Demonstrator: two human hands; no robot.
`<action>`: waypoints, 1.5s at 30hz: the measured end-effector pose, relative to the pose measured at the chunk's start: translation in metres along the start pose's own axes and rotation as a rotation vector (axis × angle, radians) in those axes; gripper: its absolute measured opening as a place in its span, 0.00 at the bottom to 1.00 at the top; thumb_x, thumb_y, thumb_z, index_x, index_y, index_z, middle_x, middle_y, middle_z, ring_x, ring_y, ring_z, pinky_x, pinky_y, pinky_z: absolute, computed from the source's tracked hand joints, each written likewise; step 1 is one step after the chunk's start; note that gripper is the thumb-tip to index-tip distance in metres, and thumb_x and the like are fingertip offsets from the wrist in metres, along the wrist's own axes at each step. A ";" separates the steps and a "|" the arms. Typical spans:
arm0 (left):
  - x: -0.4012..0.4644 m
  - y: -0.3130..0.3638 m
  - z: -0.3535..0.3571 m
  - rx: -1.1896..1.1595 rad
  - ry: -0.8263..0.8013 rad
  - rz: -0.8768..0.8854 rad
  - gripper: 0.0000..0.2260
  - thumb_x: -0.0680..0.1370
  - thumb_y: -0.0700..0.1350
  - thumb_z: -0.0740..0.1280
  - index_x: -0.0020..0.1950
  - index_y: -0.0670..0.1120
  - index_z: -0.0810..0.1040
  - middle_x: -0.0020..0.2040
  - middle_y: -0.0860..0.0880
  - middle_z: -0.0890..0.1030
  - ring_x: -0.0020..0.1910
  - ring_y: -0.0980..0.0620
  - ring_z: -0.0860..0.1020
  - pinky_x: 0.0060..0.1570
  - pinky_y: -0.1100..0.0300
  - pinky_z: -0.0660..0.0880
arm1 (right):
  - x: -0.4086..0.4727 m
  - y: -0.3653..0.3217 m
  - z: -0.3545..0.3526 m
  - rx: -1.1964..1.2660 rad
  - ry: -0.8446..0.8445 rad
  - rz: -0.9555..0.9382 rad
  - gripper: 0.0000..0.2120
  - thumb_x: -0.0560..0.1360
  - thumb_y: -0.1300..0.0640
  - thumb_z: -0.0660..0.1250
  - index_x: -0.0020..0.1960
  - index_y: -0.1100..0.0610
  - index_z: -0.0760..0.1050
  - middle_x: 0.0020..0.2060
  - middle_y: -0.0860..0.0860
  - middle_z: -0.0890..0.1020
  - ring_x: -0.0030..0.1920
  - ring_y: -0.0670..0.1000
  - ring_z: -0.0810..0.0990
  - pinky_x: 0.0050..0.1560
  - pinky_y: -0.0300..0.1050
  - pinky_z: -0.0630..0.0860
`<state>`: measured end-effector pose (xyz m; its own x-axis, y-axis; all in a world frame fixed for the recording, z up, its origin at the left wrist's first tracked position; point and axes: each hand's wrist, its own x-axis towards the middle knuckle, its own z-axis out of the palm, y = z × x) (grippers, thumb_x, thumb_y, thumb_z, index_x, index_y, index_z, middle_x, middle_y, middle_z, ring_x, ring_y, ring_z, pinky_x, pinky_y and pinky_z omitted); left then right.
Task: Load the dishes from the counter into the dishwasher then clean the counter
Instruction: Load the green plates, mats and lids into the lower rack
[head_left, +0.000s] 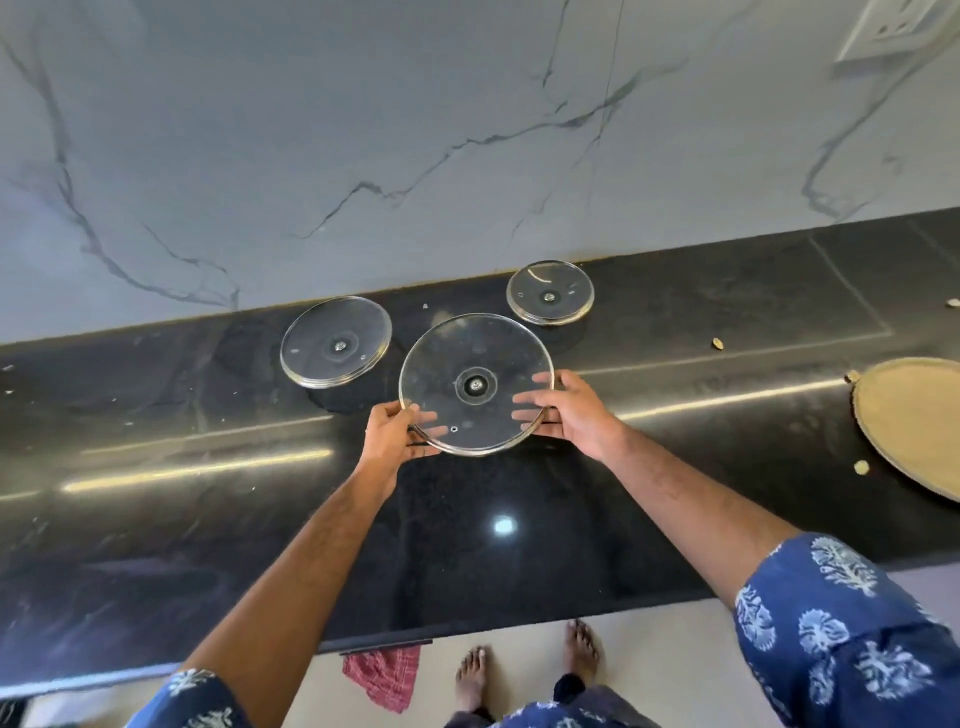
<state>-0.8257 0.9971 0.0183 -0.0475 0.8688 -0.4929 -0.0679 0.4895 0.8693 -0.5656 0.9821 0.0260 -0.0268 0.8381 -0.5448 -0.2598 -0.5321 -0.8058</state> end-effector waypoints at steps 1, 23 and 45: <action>-0.003 0.001 0.001 0.001 -0.038 0.011 0.11 0.83 0.42 0.62 0.63 0.40 0.66 0.56 0.37 0.83 0.46 0.39 0.85 0.42 0.44 0.82 | -0.010 0.004 -0.004 0.015 0.008 -0.022 0.18 0.78 0.70 0.61 0.66 0.59 0.67 0.52 0.59 0.85 0.51 0.62 0.85 0.55 0.59 0.81; -0.261 -0.093 0.282 0.537 -1.386 0.099 0.13 0.85 0.50 0.54 0.61 0.43 0.71 0.52 0.42 0.85 0.41 0.39 0.85 0.31 0.51 0.82 | -0.461 0.203 -0.170 0.423 0.435 -0.305 0.23 0.81 0.58 0.61 0.75 0.50 0.67 0.68 0.69 0.71 0.67 0.71 0.72 0.63 0.72 0.71; -0.569 -0.468 0.413 1.427 -1.920 0.280 0.09 0.81 0.40 0.63 0.61 0.41 0.75 0.55 0.46 0.74 0.52 0.52 0.71 0.37 0.72 0.66 | -0.698 0.534 -0.210 0.798 1.421 -0.015 0.23 0.78 0.68 0.62 0.68 0.50 0.74 0.63 0.55 0.79 0.52 0.58 0.84 0.54 0.59 0.81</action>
<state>-0.3549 0.3048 -0.0936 0.7081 -0.4303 -0.5598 0.2518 -0.5868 0.7696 -0.4833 0.0876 -0.0731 0.7244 -0.1777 -0.6661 -0.6698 0.0475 -0.7410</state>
